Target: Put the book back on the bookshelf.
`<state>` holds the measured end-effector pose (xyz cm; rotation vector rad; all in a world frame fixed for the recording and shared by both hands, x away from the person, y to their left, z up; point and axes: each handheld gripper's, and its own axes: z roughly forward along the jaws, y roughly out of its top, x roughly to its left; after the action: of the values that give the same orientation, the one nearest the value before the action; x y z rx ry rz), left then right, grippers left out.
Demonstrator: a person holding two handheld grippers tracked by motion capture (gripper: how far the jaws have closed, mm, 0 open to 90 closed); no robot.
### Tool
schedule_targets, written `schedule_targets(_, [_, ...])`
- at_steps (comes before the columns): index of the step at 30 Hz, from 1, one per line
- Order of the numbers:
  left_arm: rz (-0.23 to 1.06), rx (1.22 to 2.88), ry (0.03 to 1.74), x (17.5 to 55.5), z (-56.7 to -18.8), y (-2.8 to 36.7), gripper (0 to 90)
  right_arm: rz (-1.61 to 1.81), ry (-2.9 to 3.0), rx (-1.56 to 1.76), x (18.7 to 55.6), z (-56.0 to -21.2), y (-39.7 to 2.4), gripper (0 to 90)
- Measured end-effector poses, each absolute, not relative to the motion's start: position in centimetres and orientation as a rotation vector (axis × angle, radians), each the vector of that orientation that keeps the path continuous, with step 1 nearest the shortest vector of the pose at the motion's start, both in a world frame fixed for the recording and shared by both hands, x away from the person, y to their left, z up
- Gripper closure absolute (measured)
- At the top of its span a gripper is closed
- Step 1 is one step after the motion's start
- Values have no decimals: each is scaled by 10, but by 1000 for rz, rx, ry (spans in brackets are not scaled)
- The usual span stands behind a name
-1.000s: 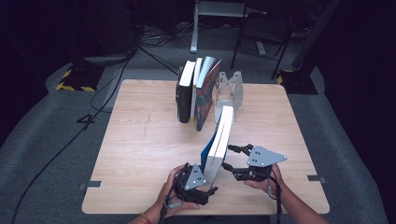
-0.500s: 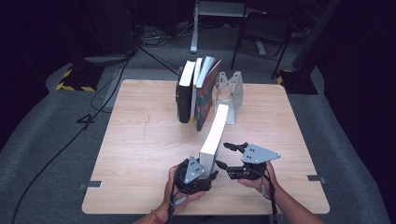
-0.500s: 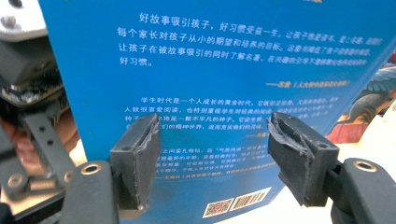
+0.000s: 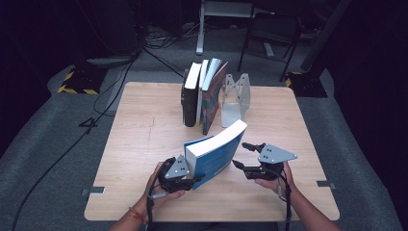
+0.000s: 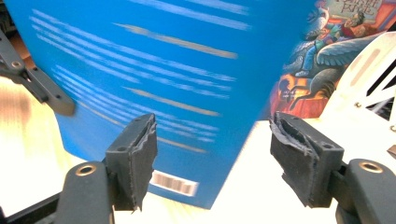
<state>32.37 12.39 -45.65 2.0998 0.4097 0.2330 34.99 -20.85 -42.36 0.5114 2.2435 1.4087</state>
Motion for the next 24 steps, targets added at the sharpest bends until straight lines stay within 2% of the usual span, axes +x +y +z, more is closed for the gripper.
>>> schedule_targets(2, [199,2126,365,326,-455,135,593,1429,2302,486,359,-426,-205,291])
schedule_targets(3, [124,2134,330,329,-454,149,589,1429,2319,478,363,-428,-202,294])
schedule_targets(8, [107,2145,312,328,-453,167,582,1489,2472,382,375,-435,-183,263])
schedule_targets(11, [154,2151,335,324,-454,167,567,1505,2523,322,375,-437,-167,327])
schedule_targets(12, [182,2145,374,323,-455,168,524,1501,2523,294,372,-437,-163,361])
schedule_targets(14, [229,2138,431,322,-455,171,452,1463,2511,281,367,-436,-158,374])
schedule_targets(15, [253,2123,466,321,-455,173,400,1474,2513,283,367,-436,-161,420])
schedule_targets(16, [253,2123,466,321,-455,173,392,1474,2513,283,367,-436,-161,420])
schedule_targets(18, [257,2078,512,318,-457,180,396,1514,2534,278,368,-436,-170,488])
schedule_targets(22, [232,2016,560,318,-458,185,390,1502,2565,211,357,-433,-177,561])
schedule_targets(24, [253,2017,566,318,-457,181,376,1471,2576,170,352,-429,-176,558])
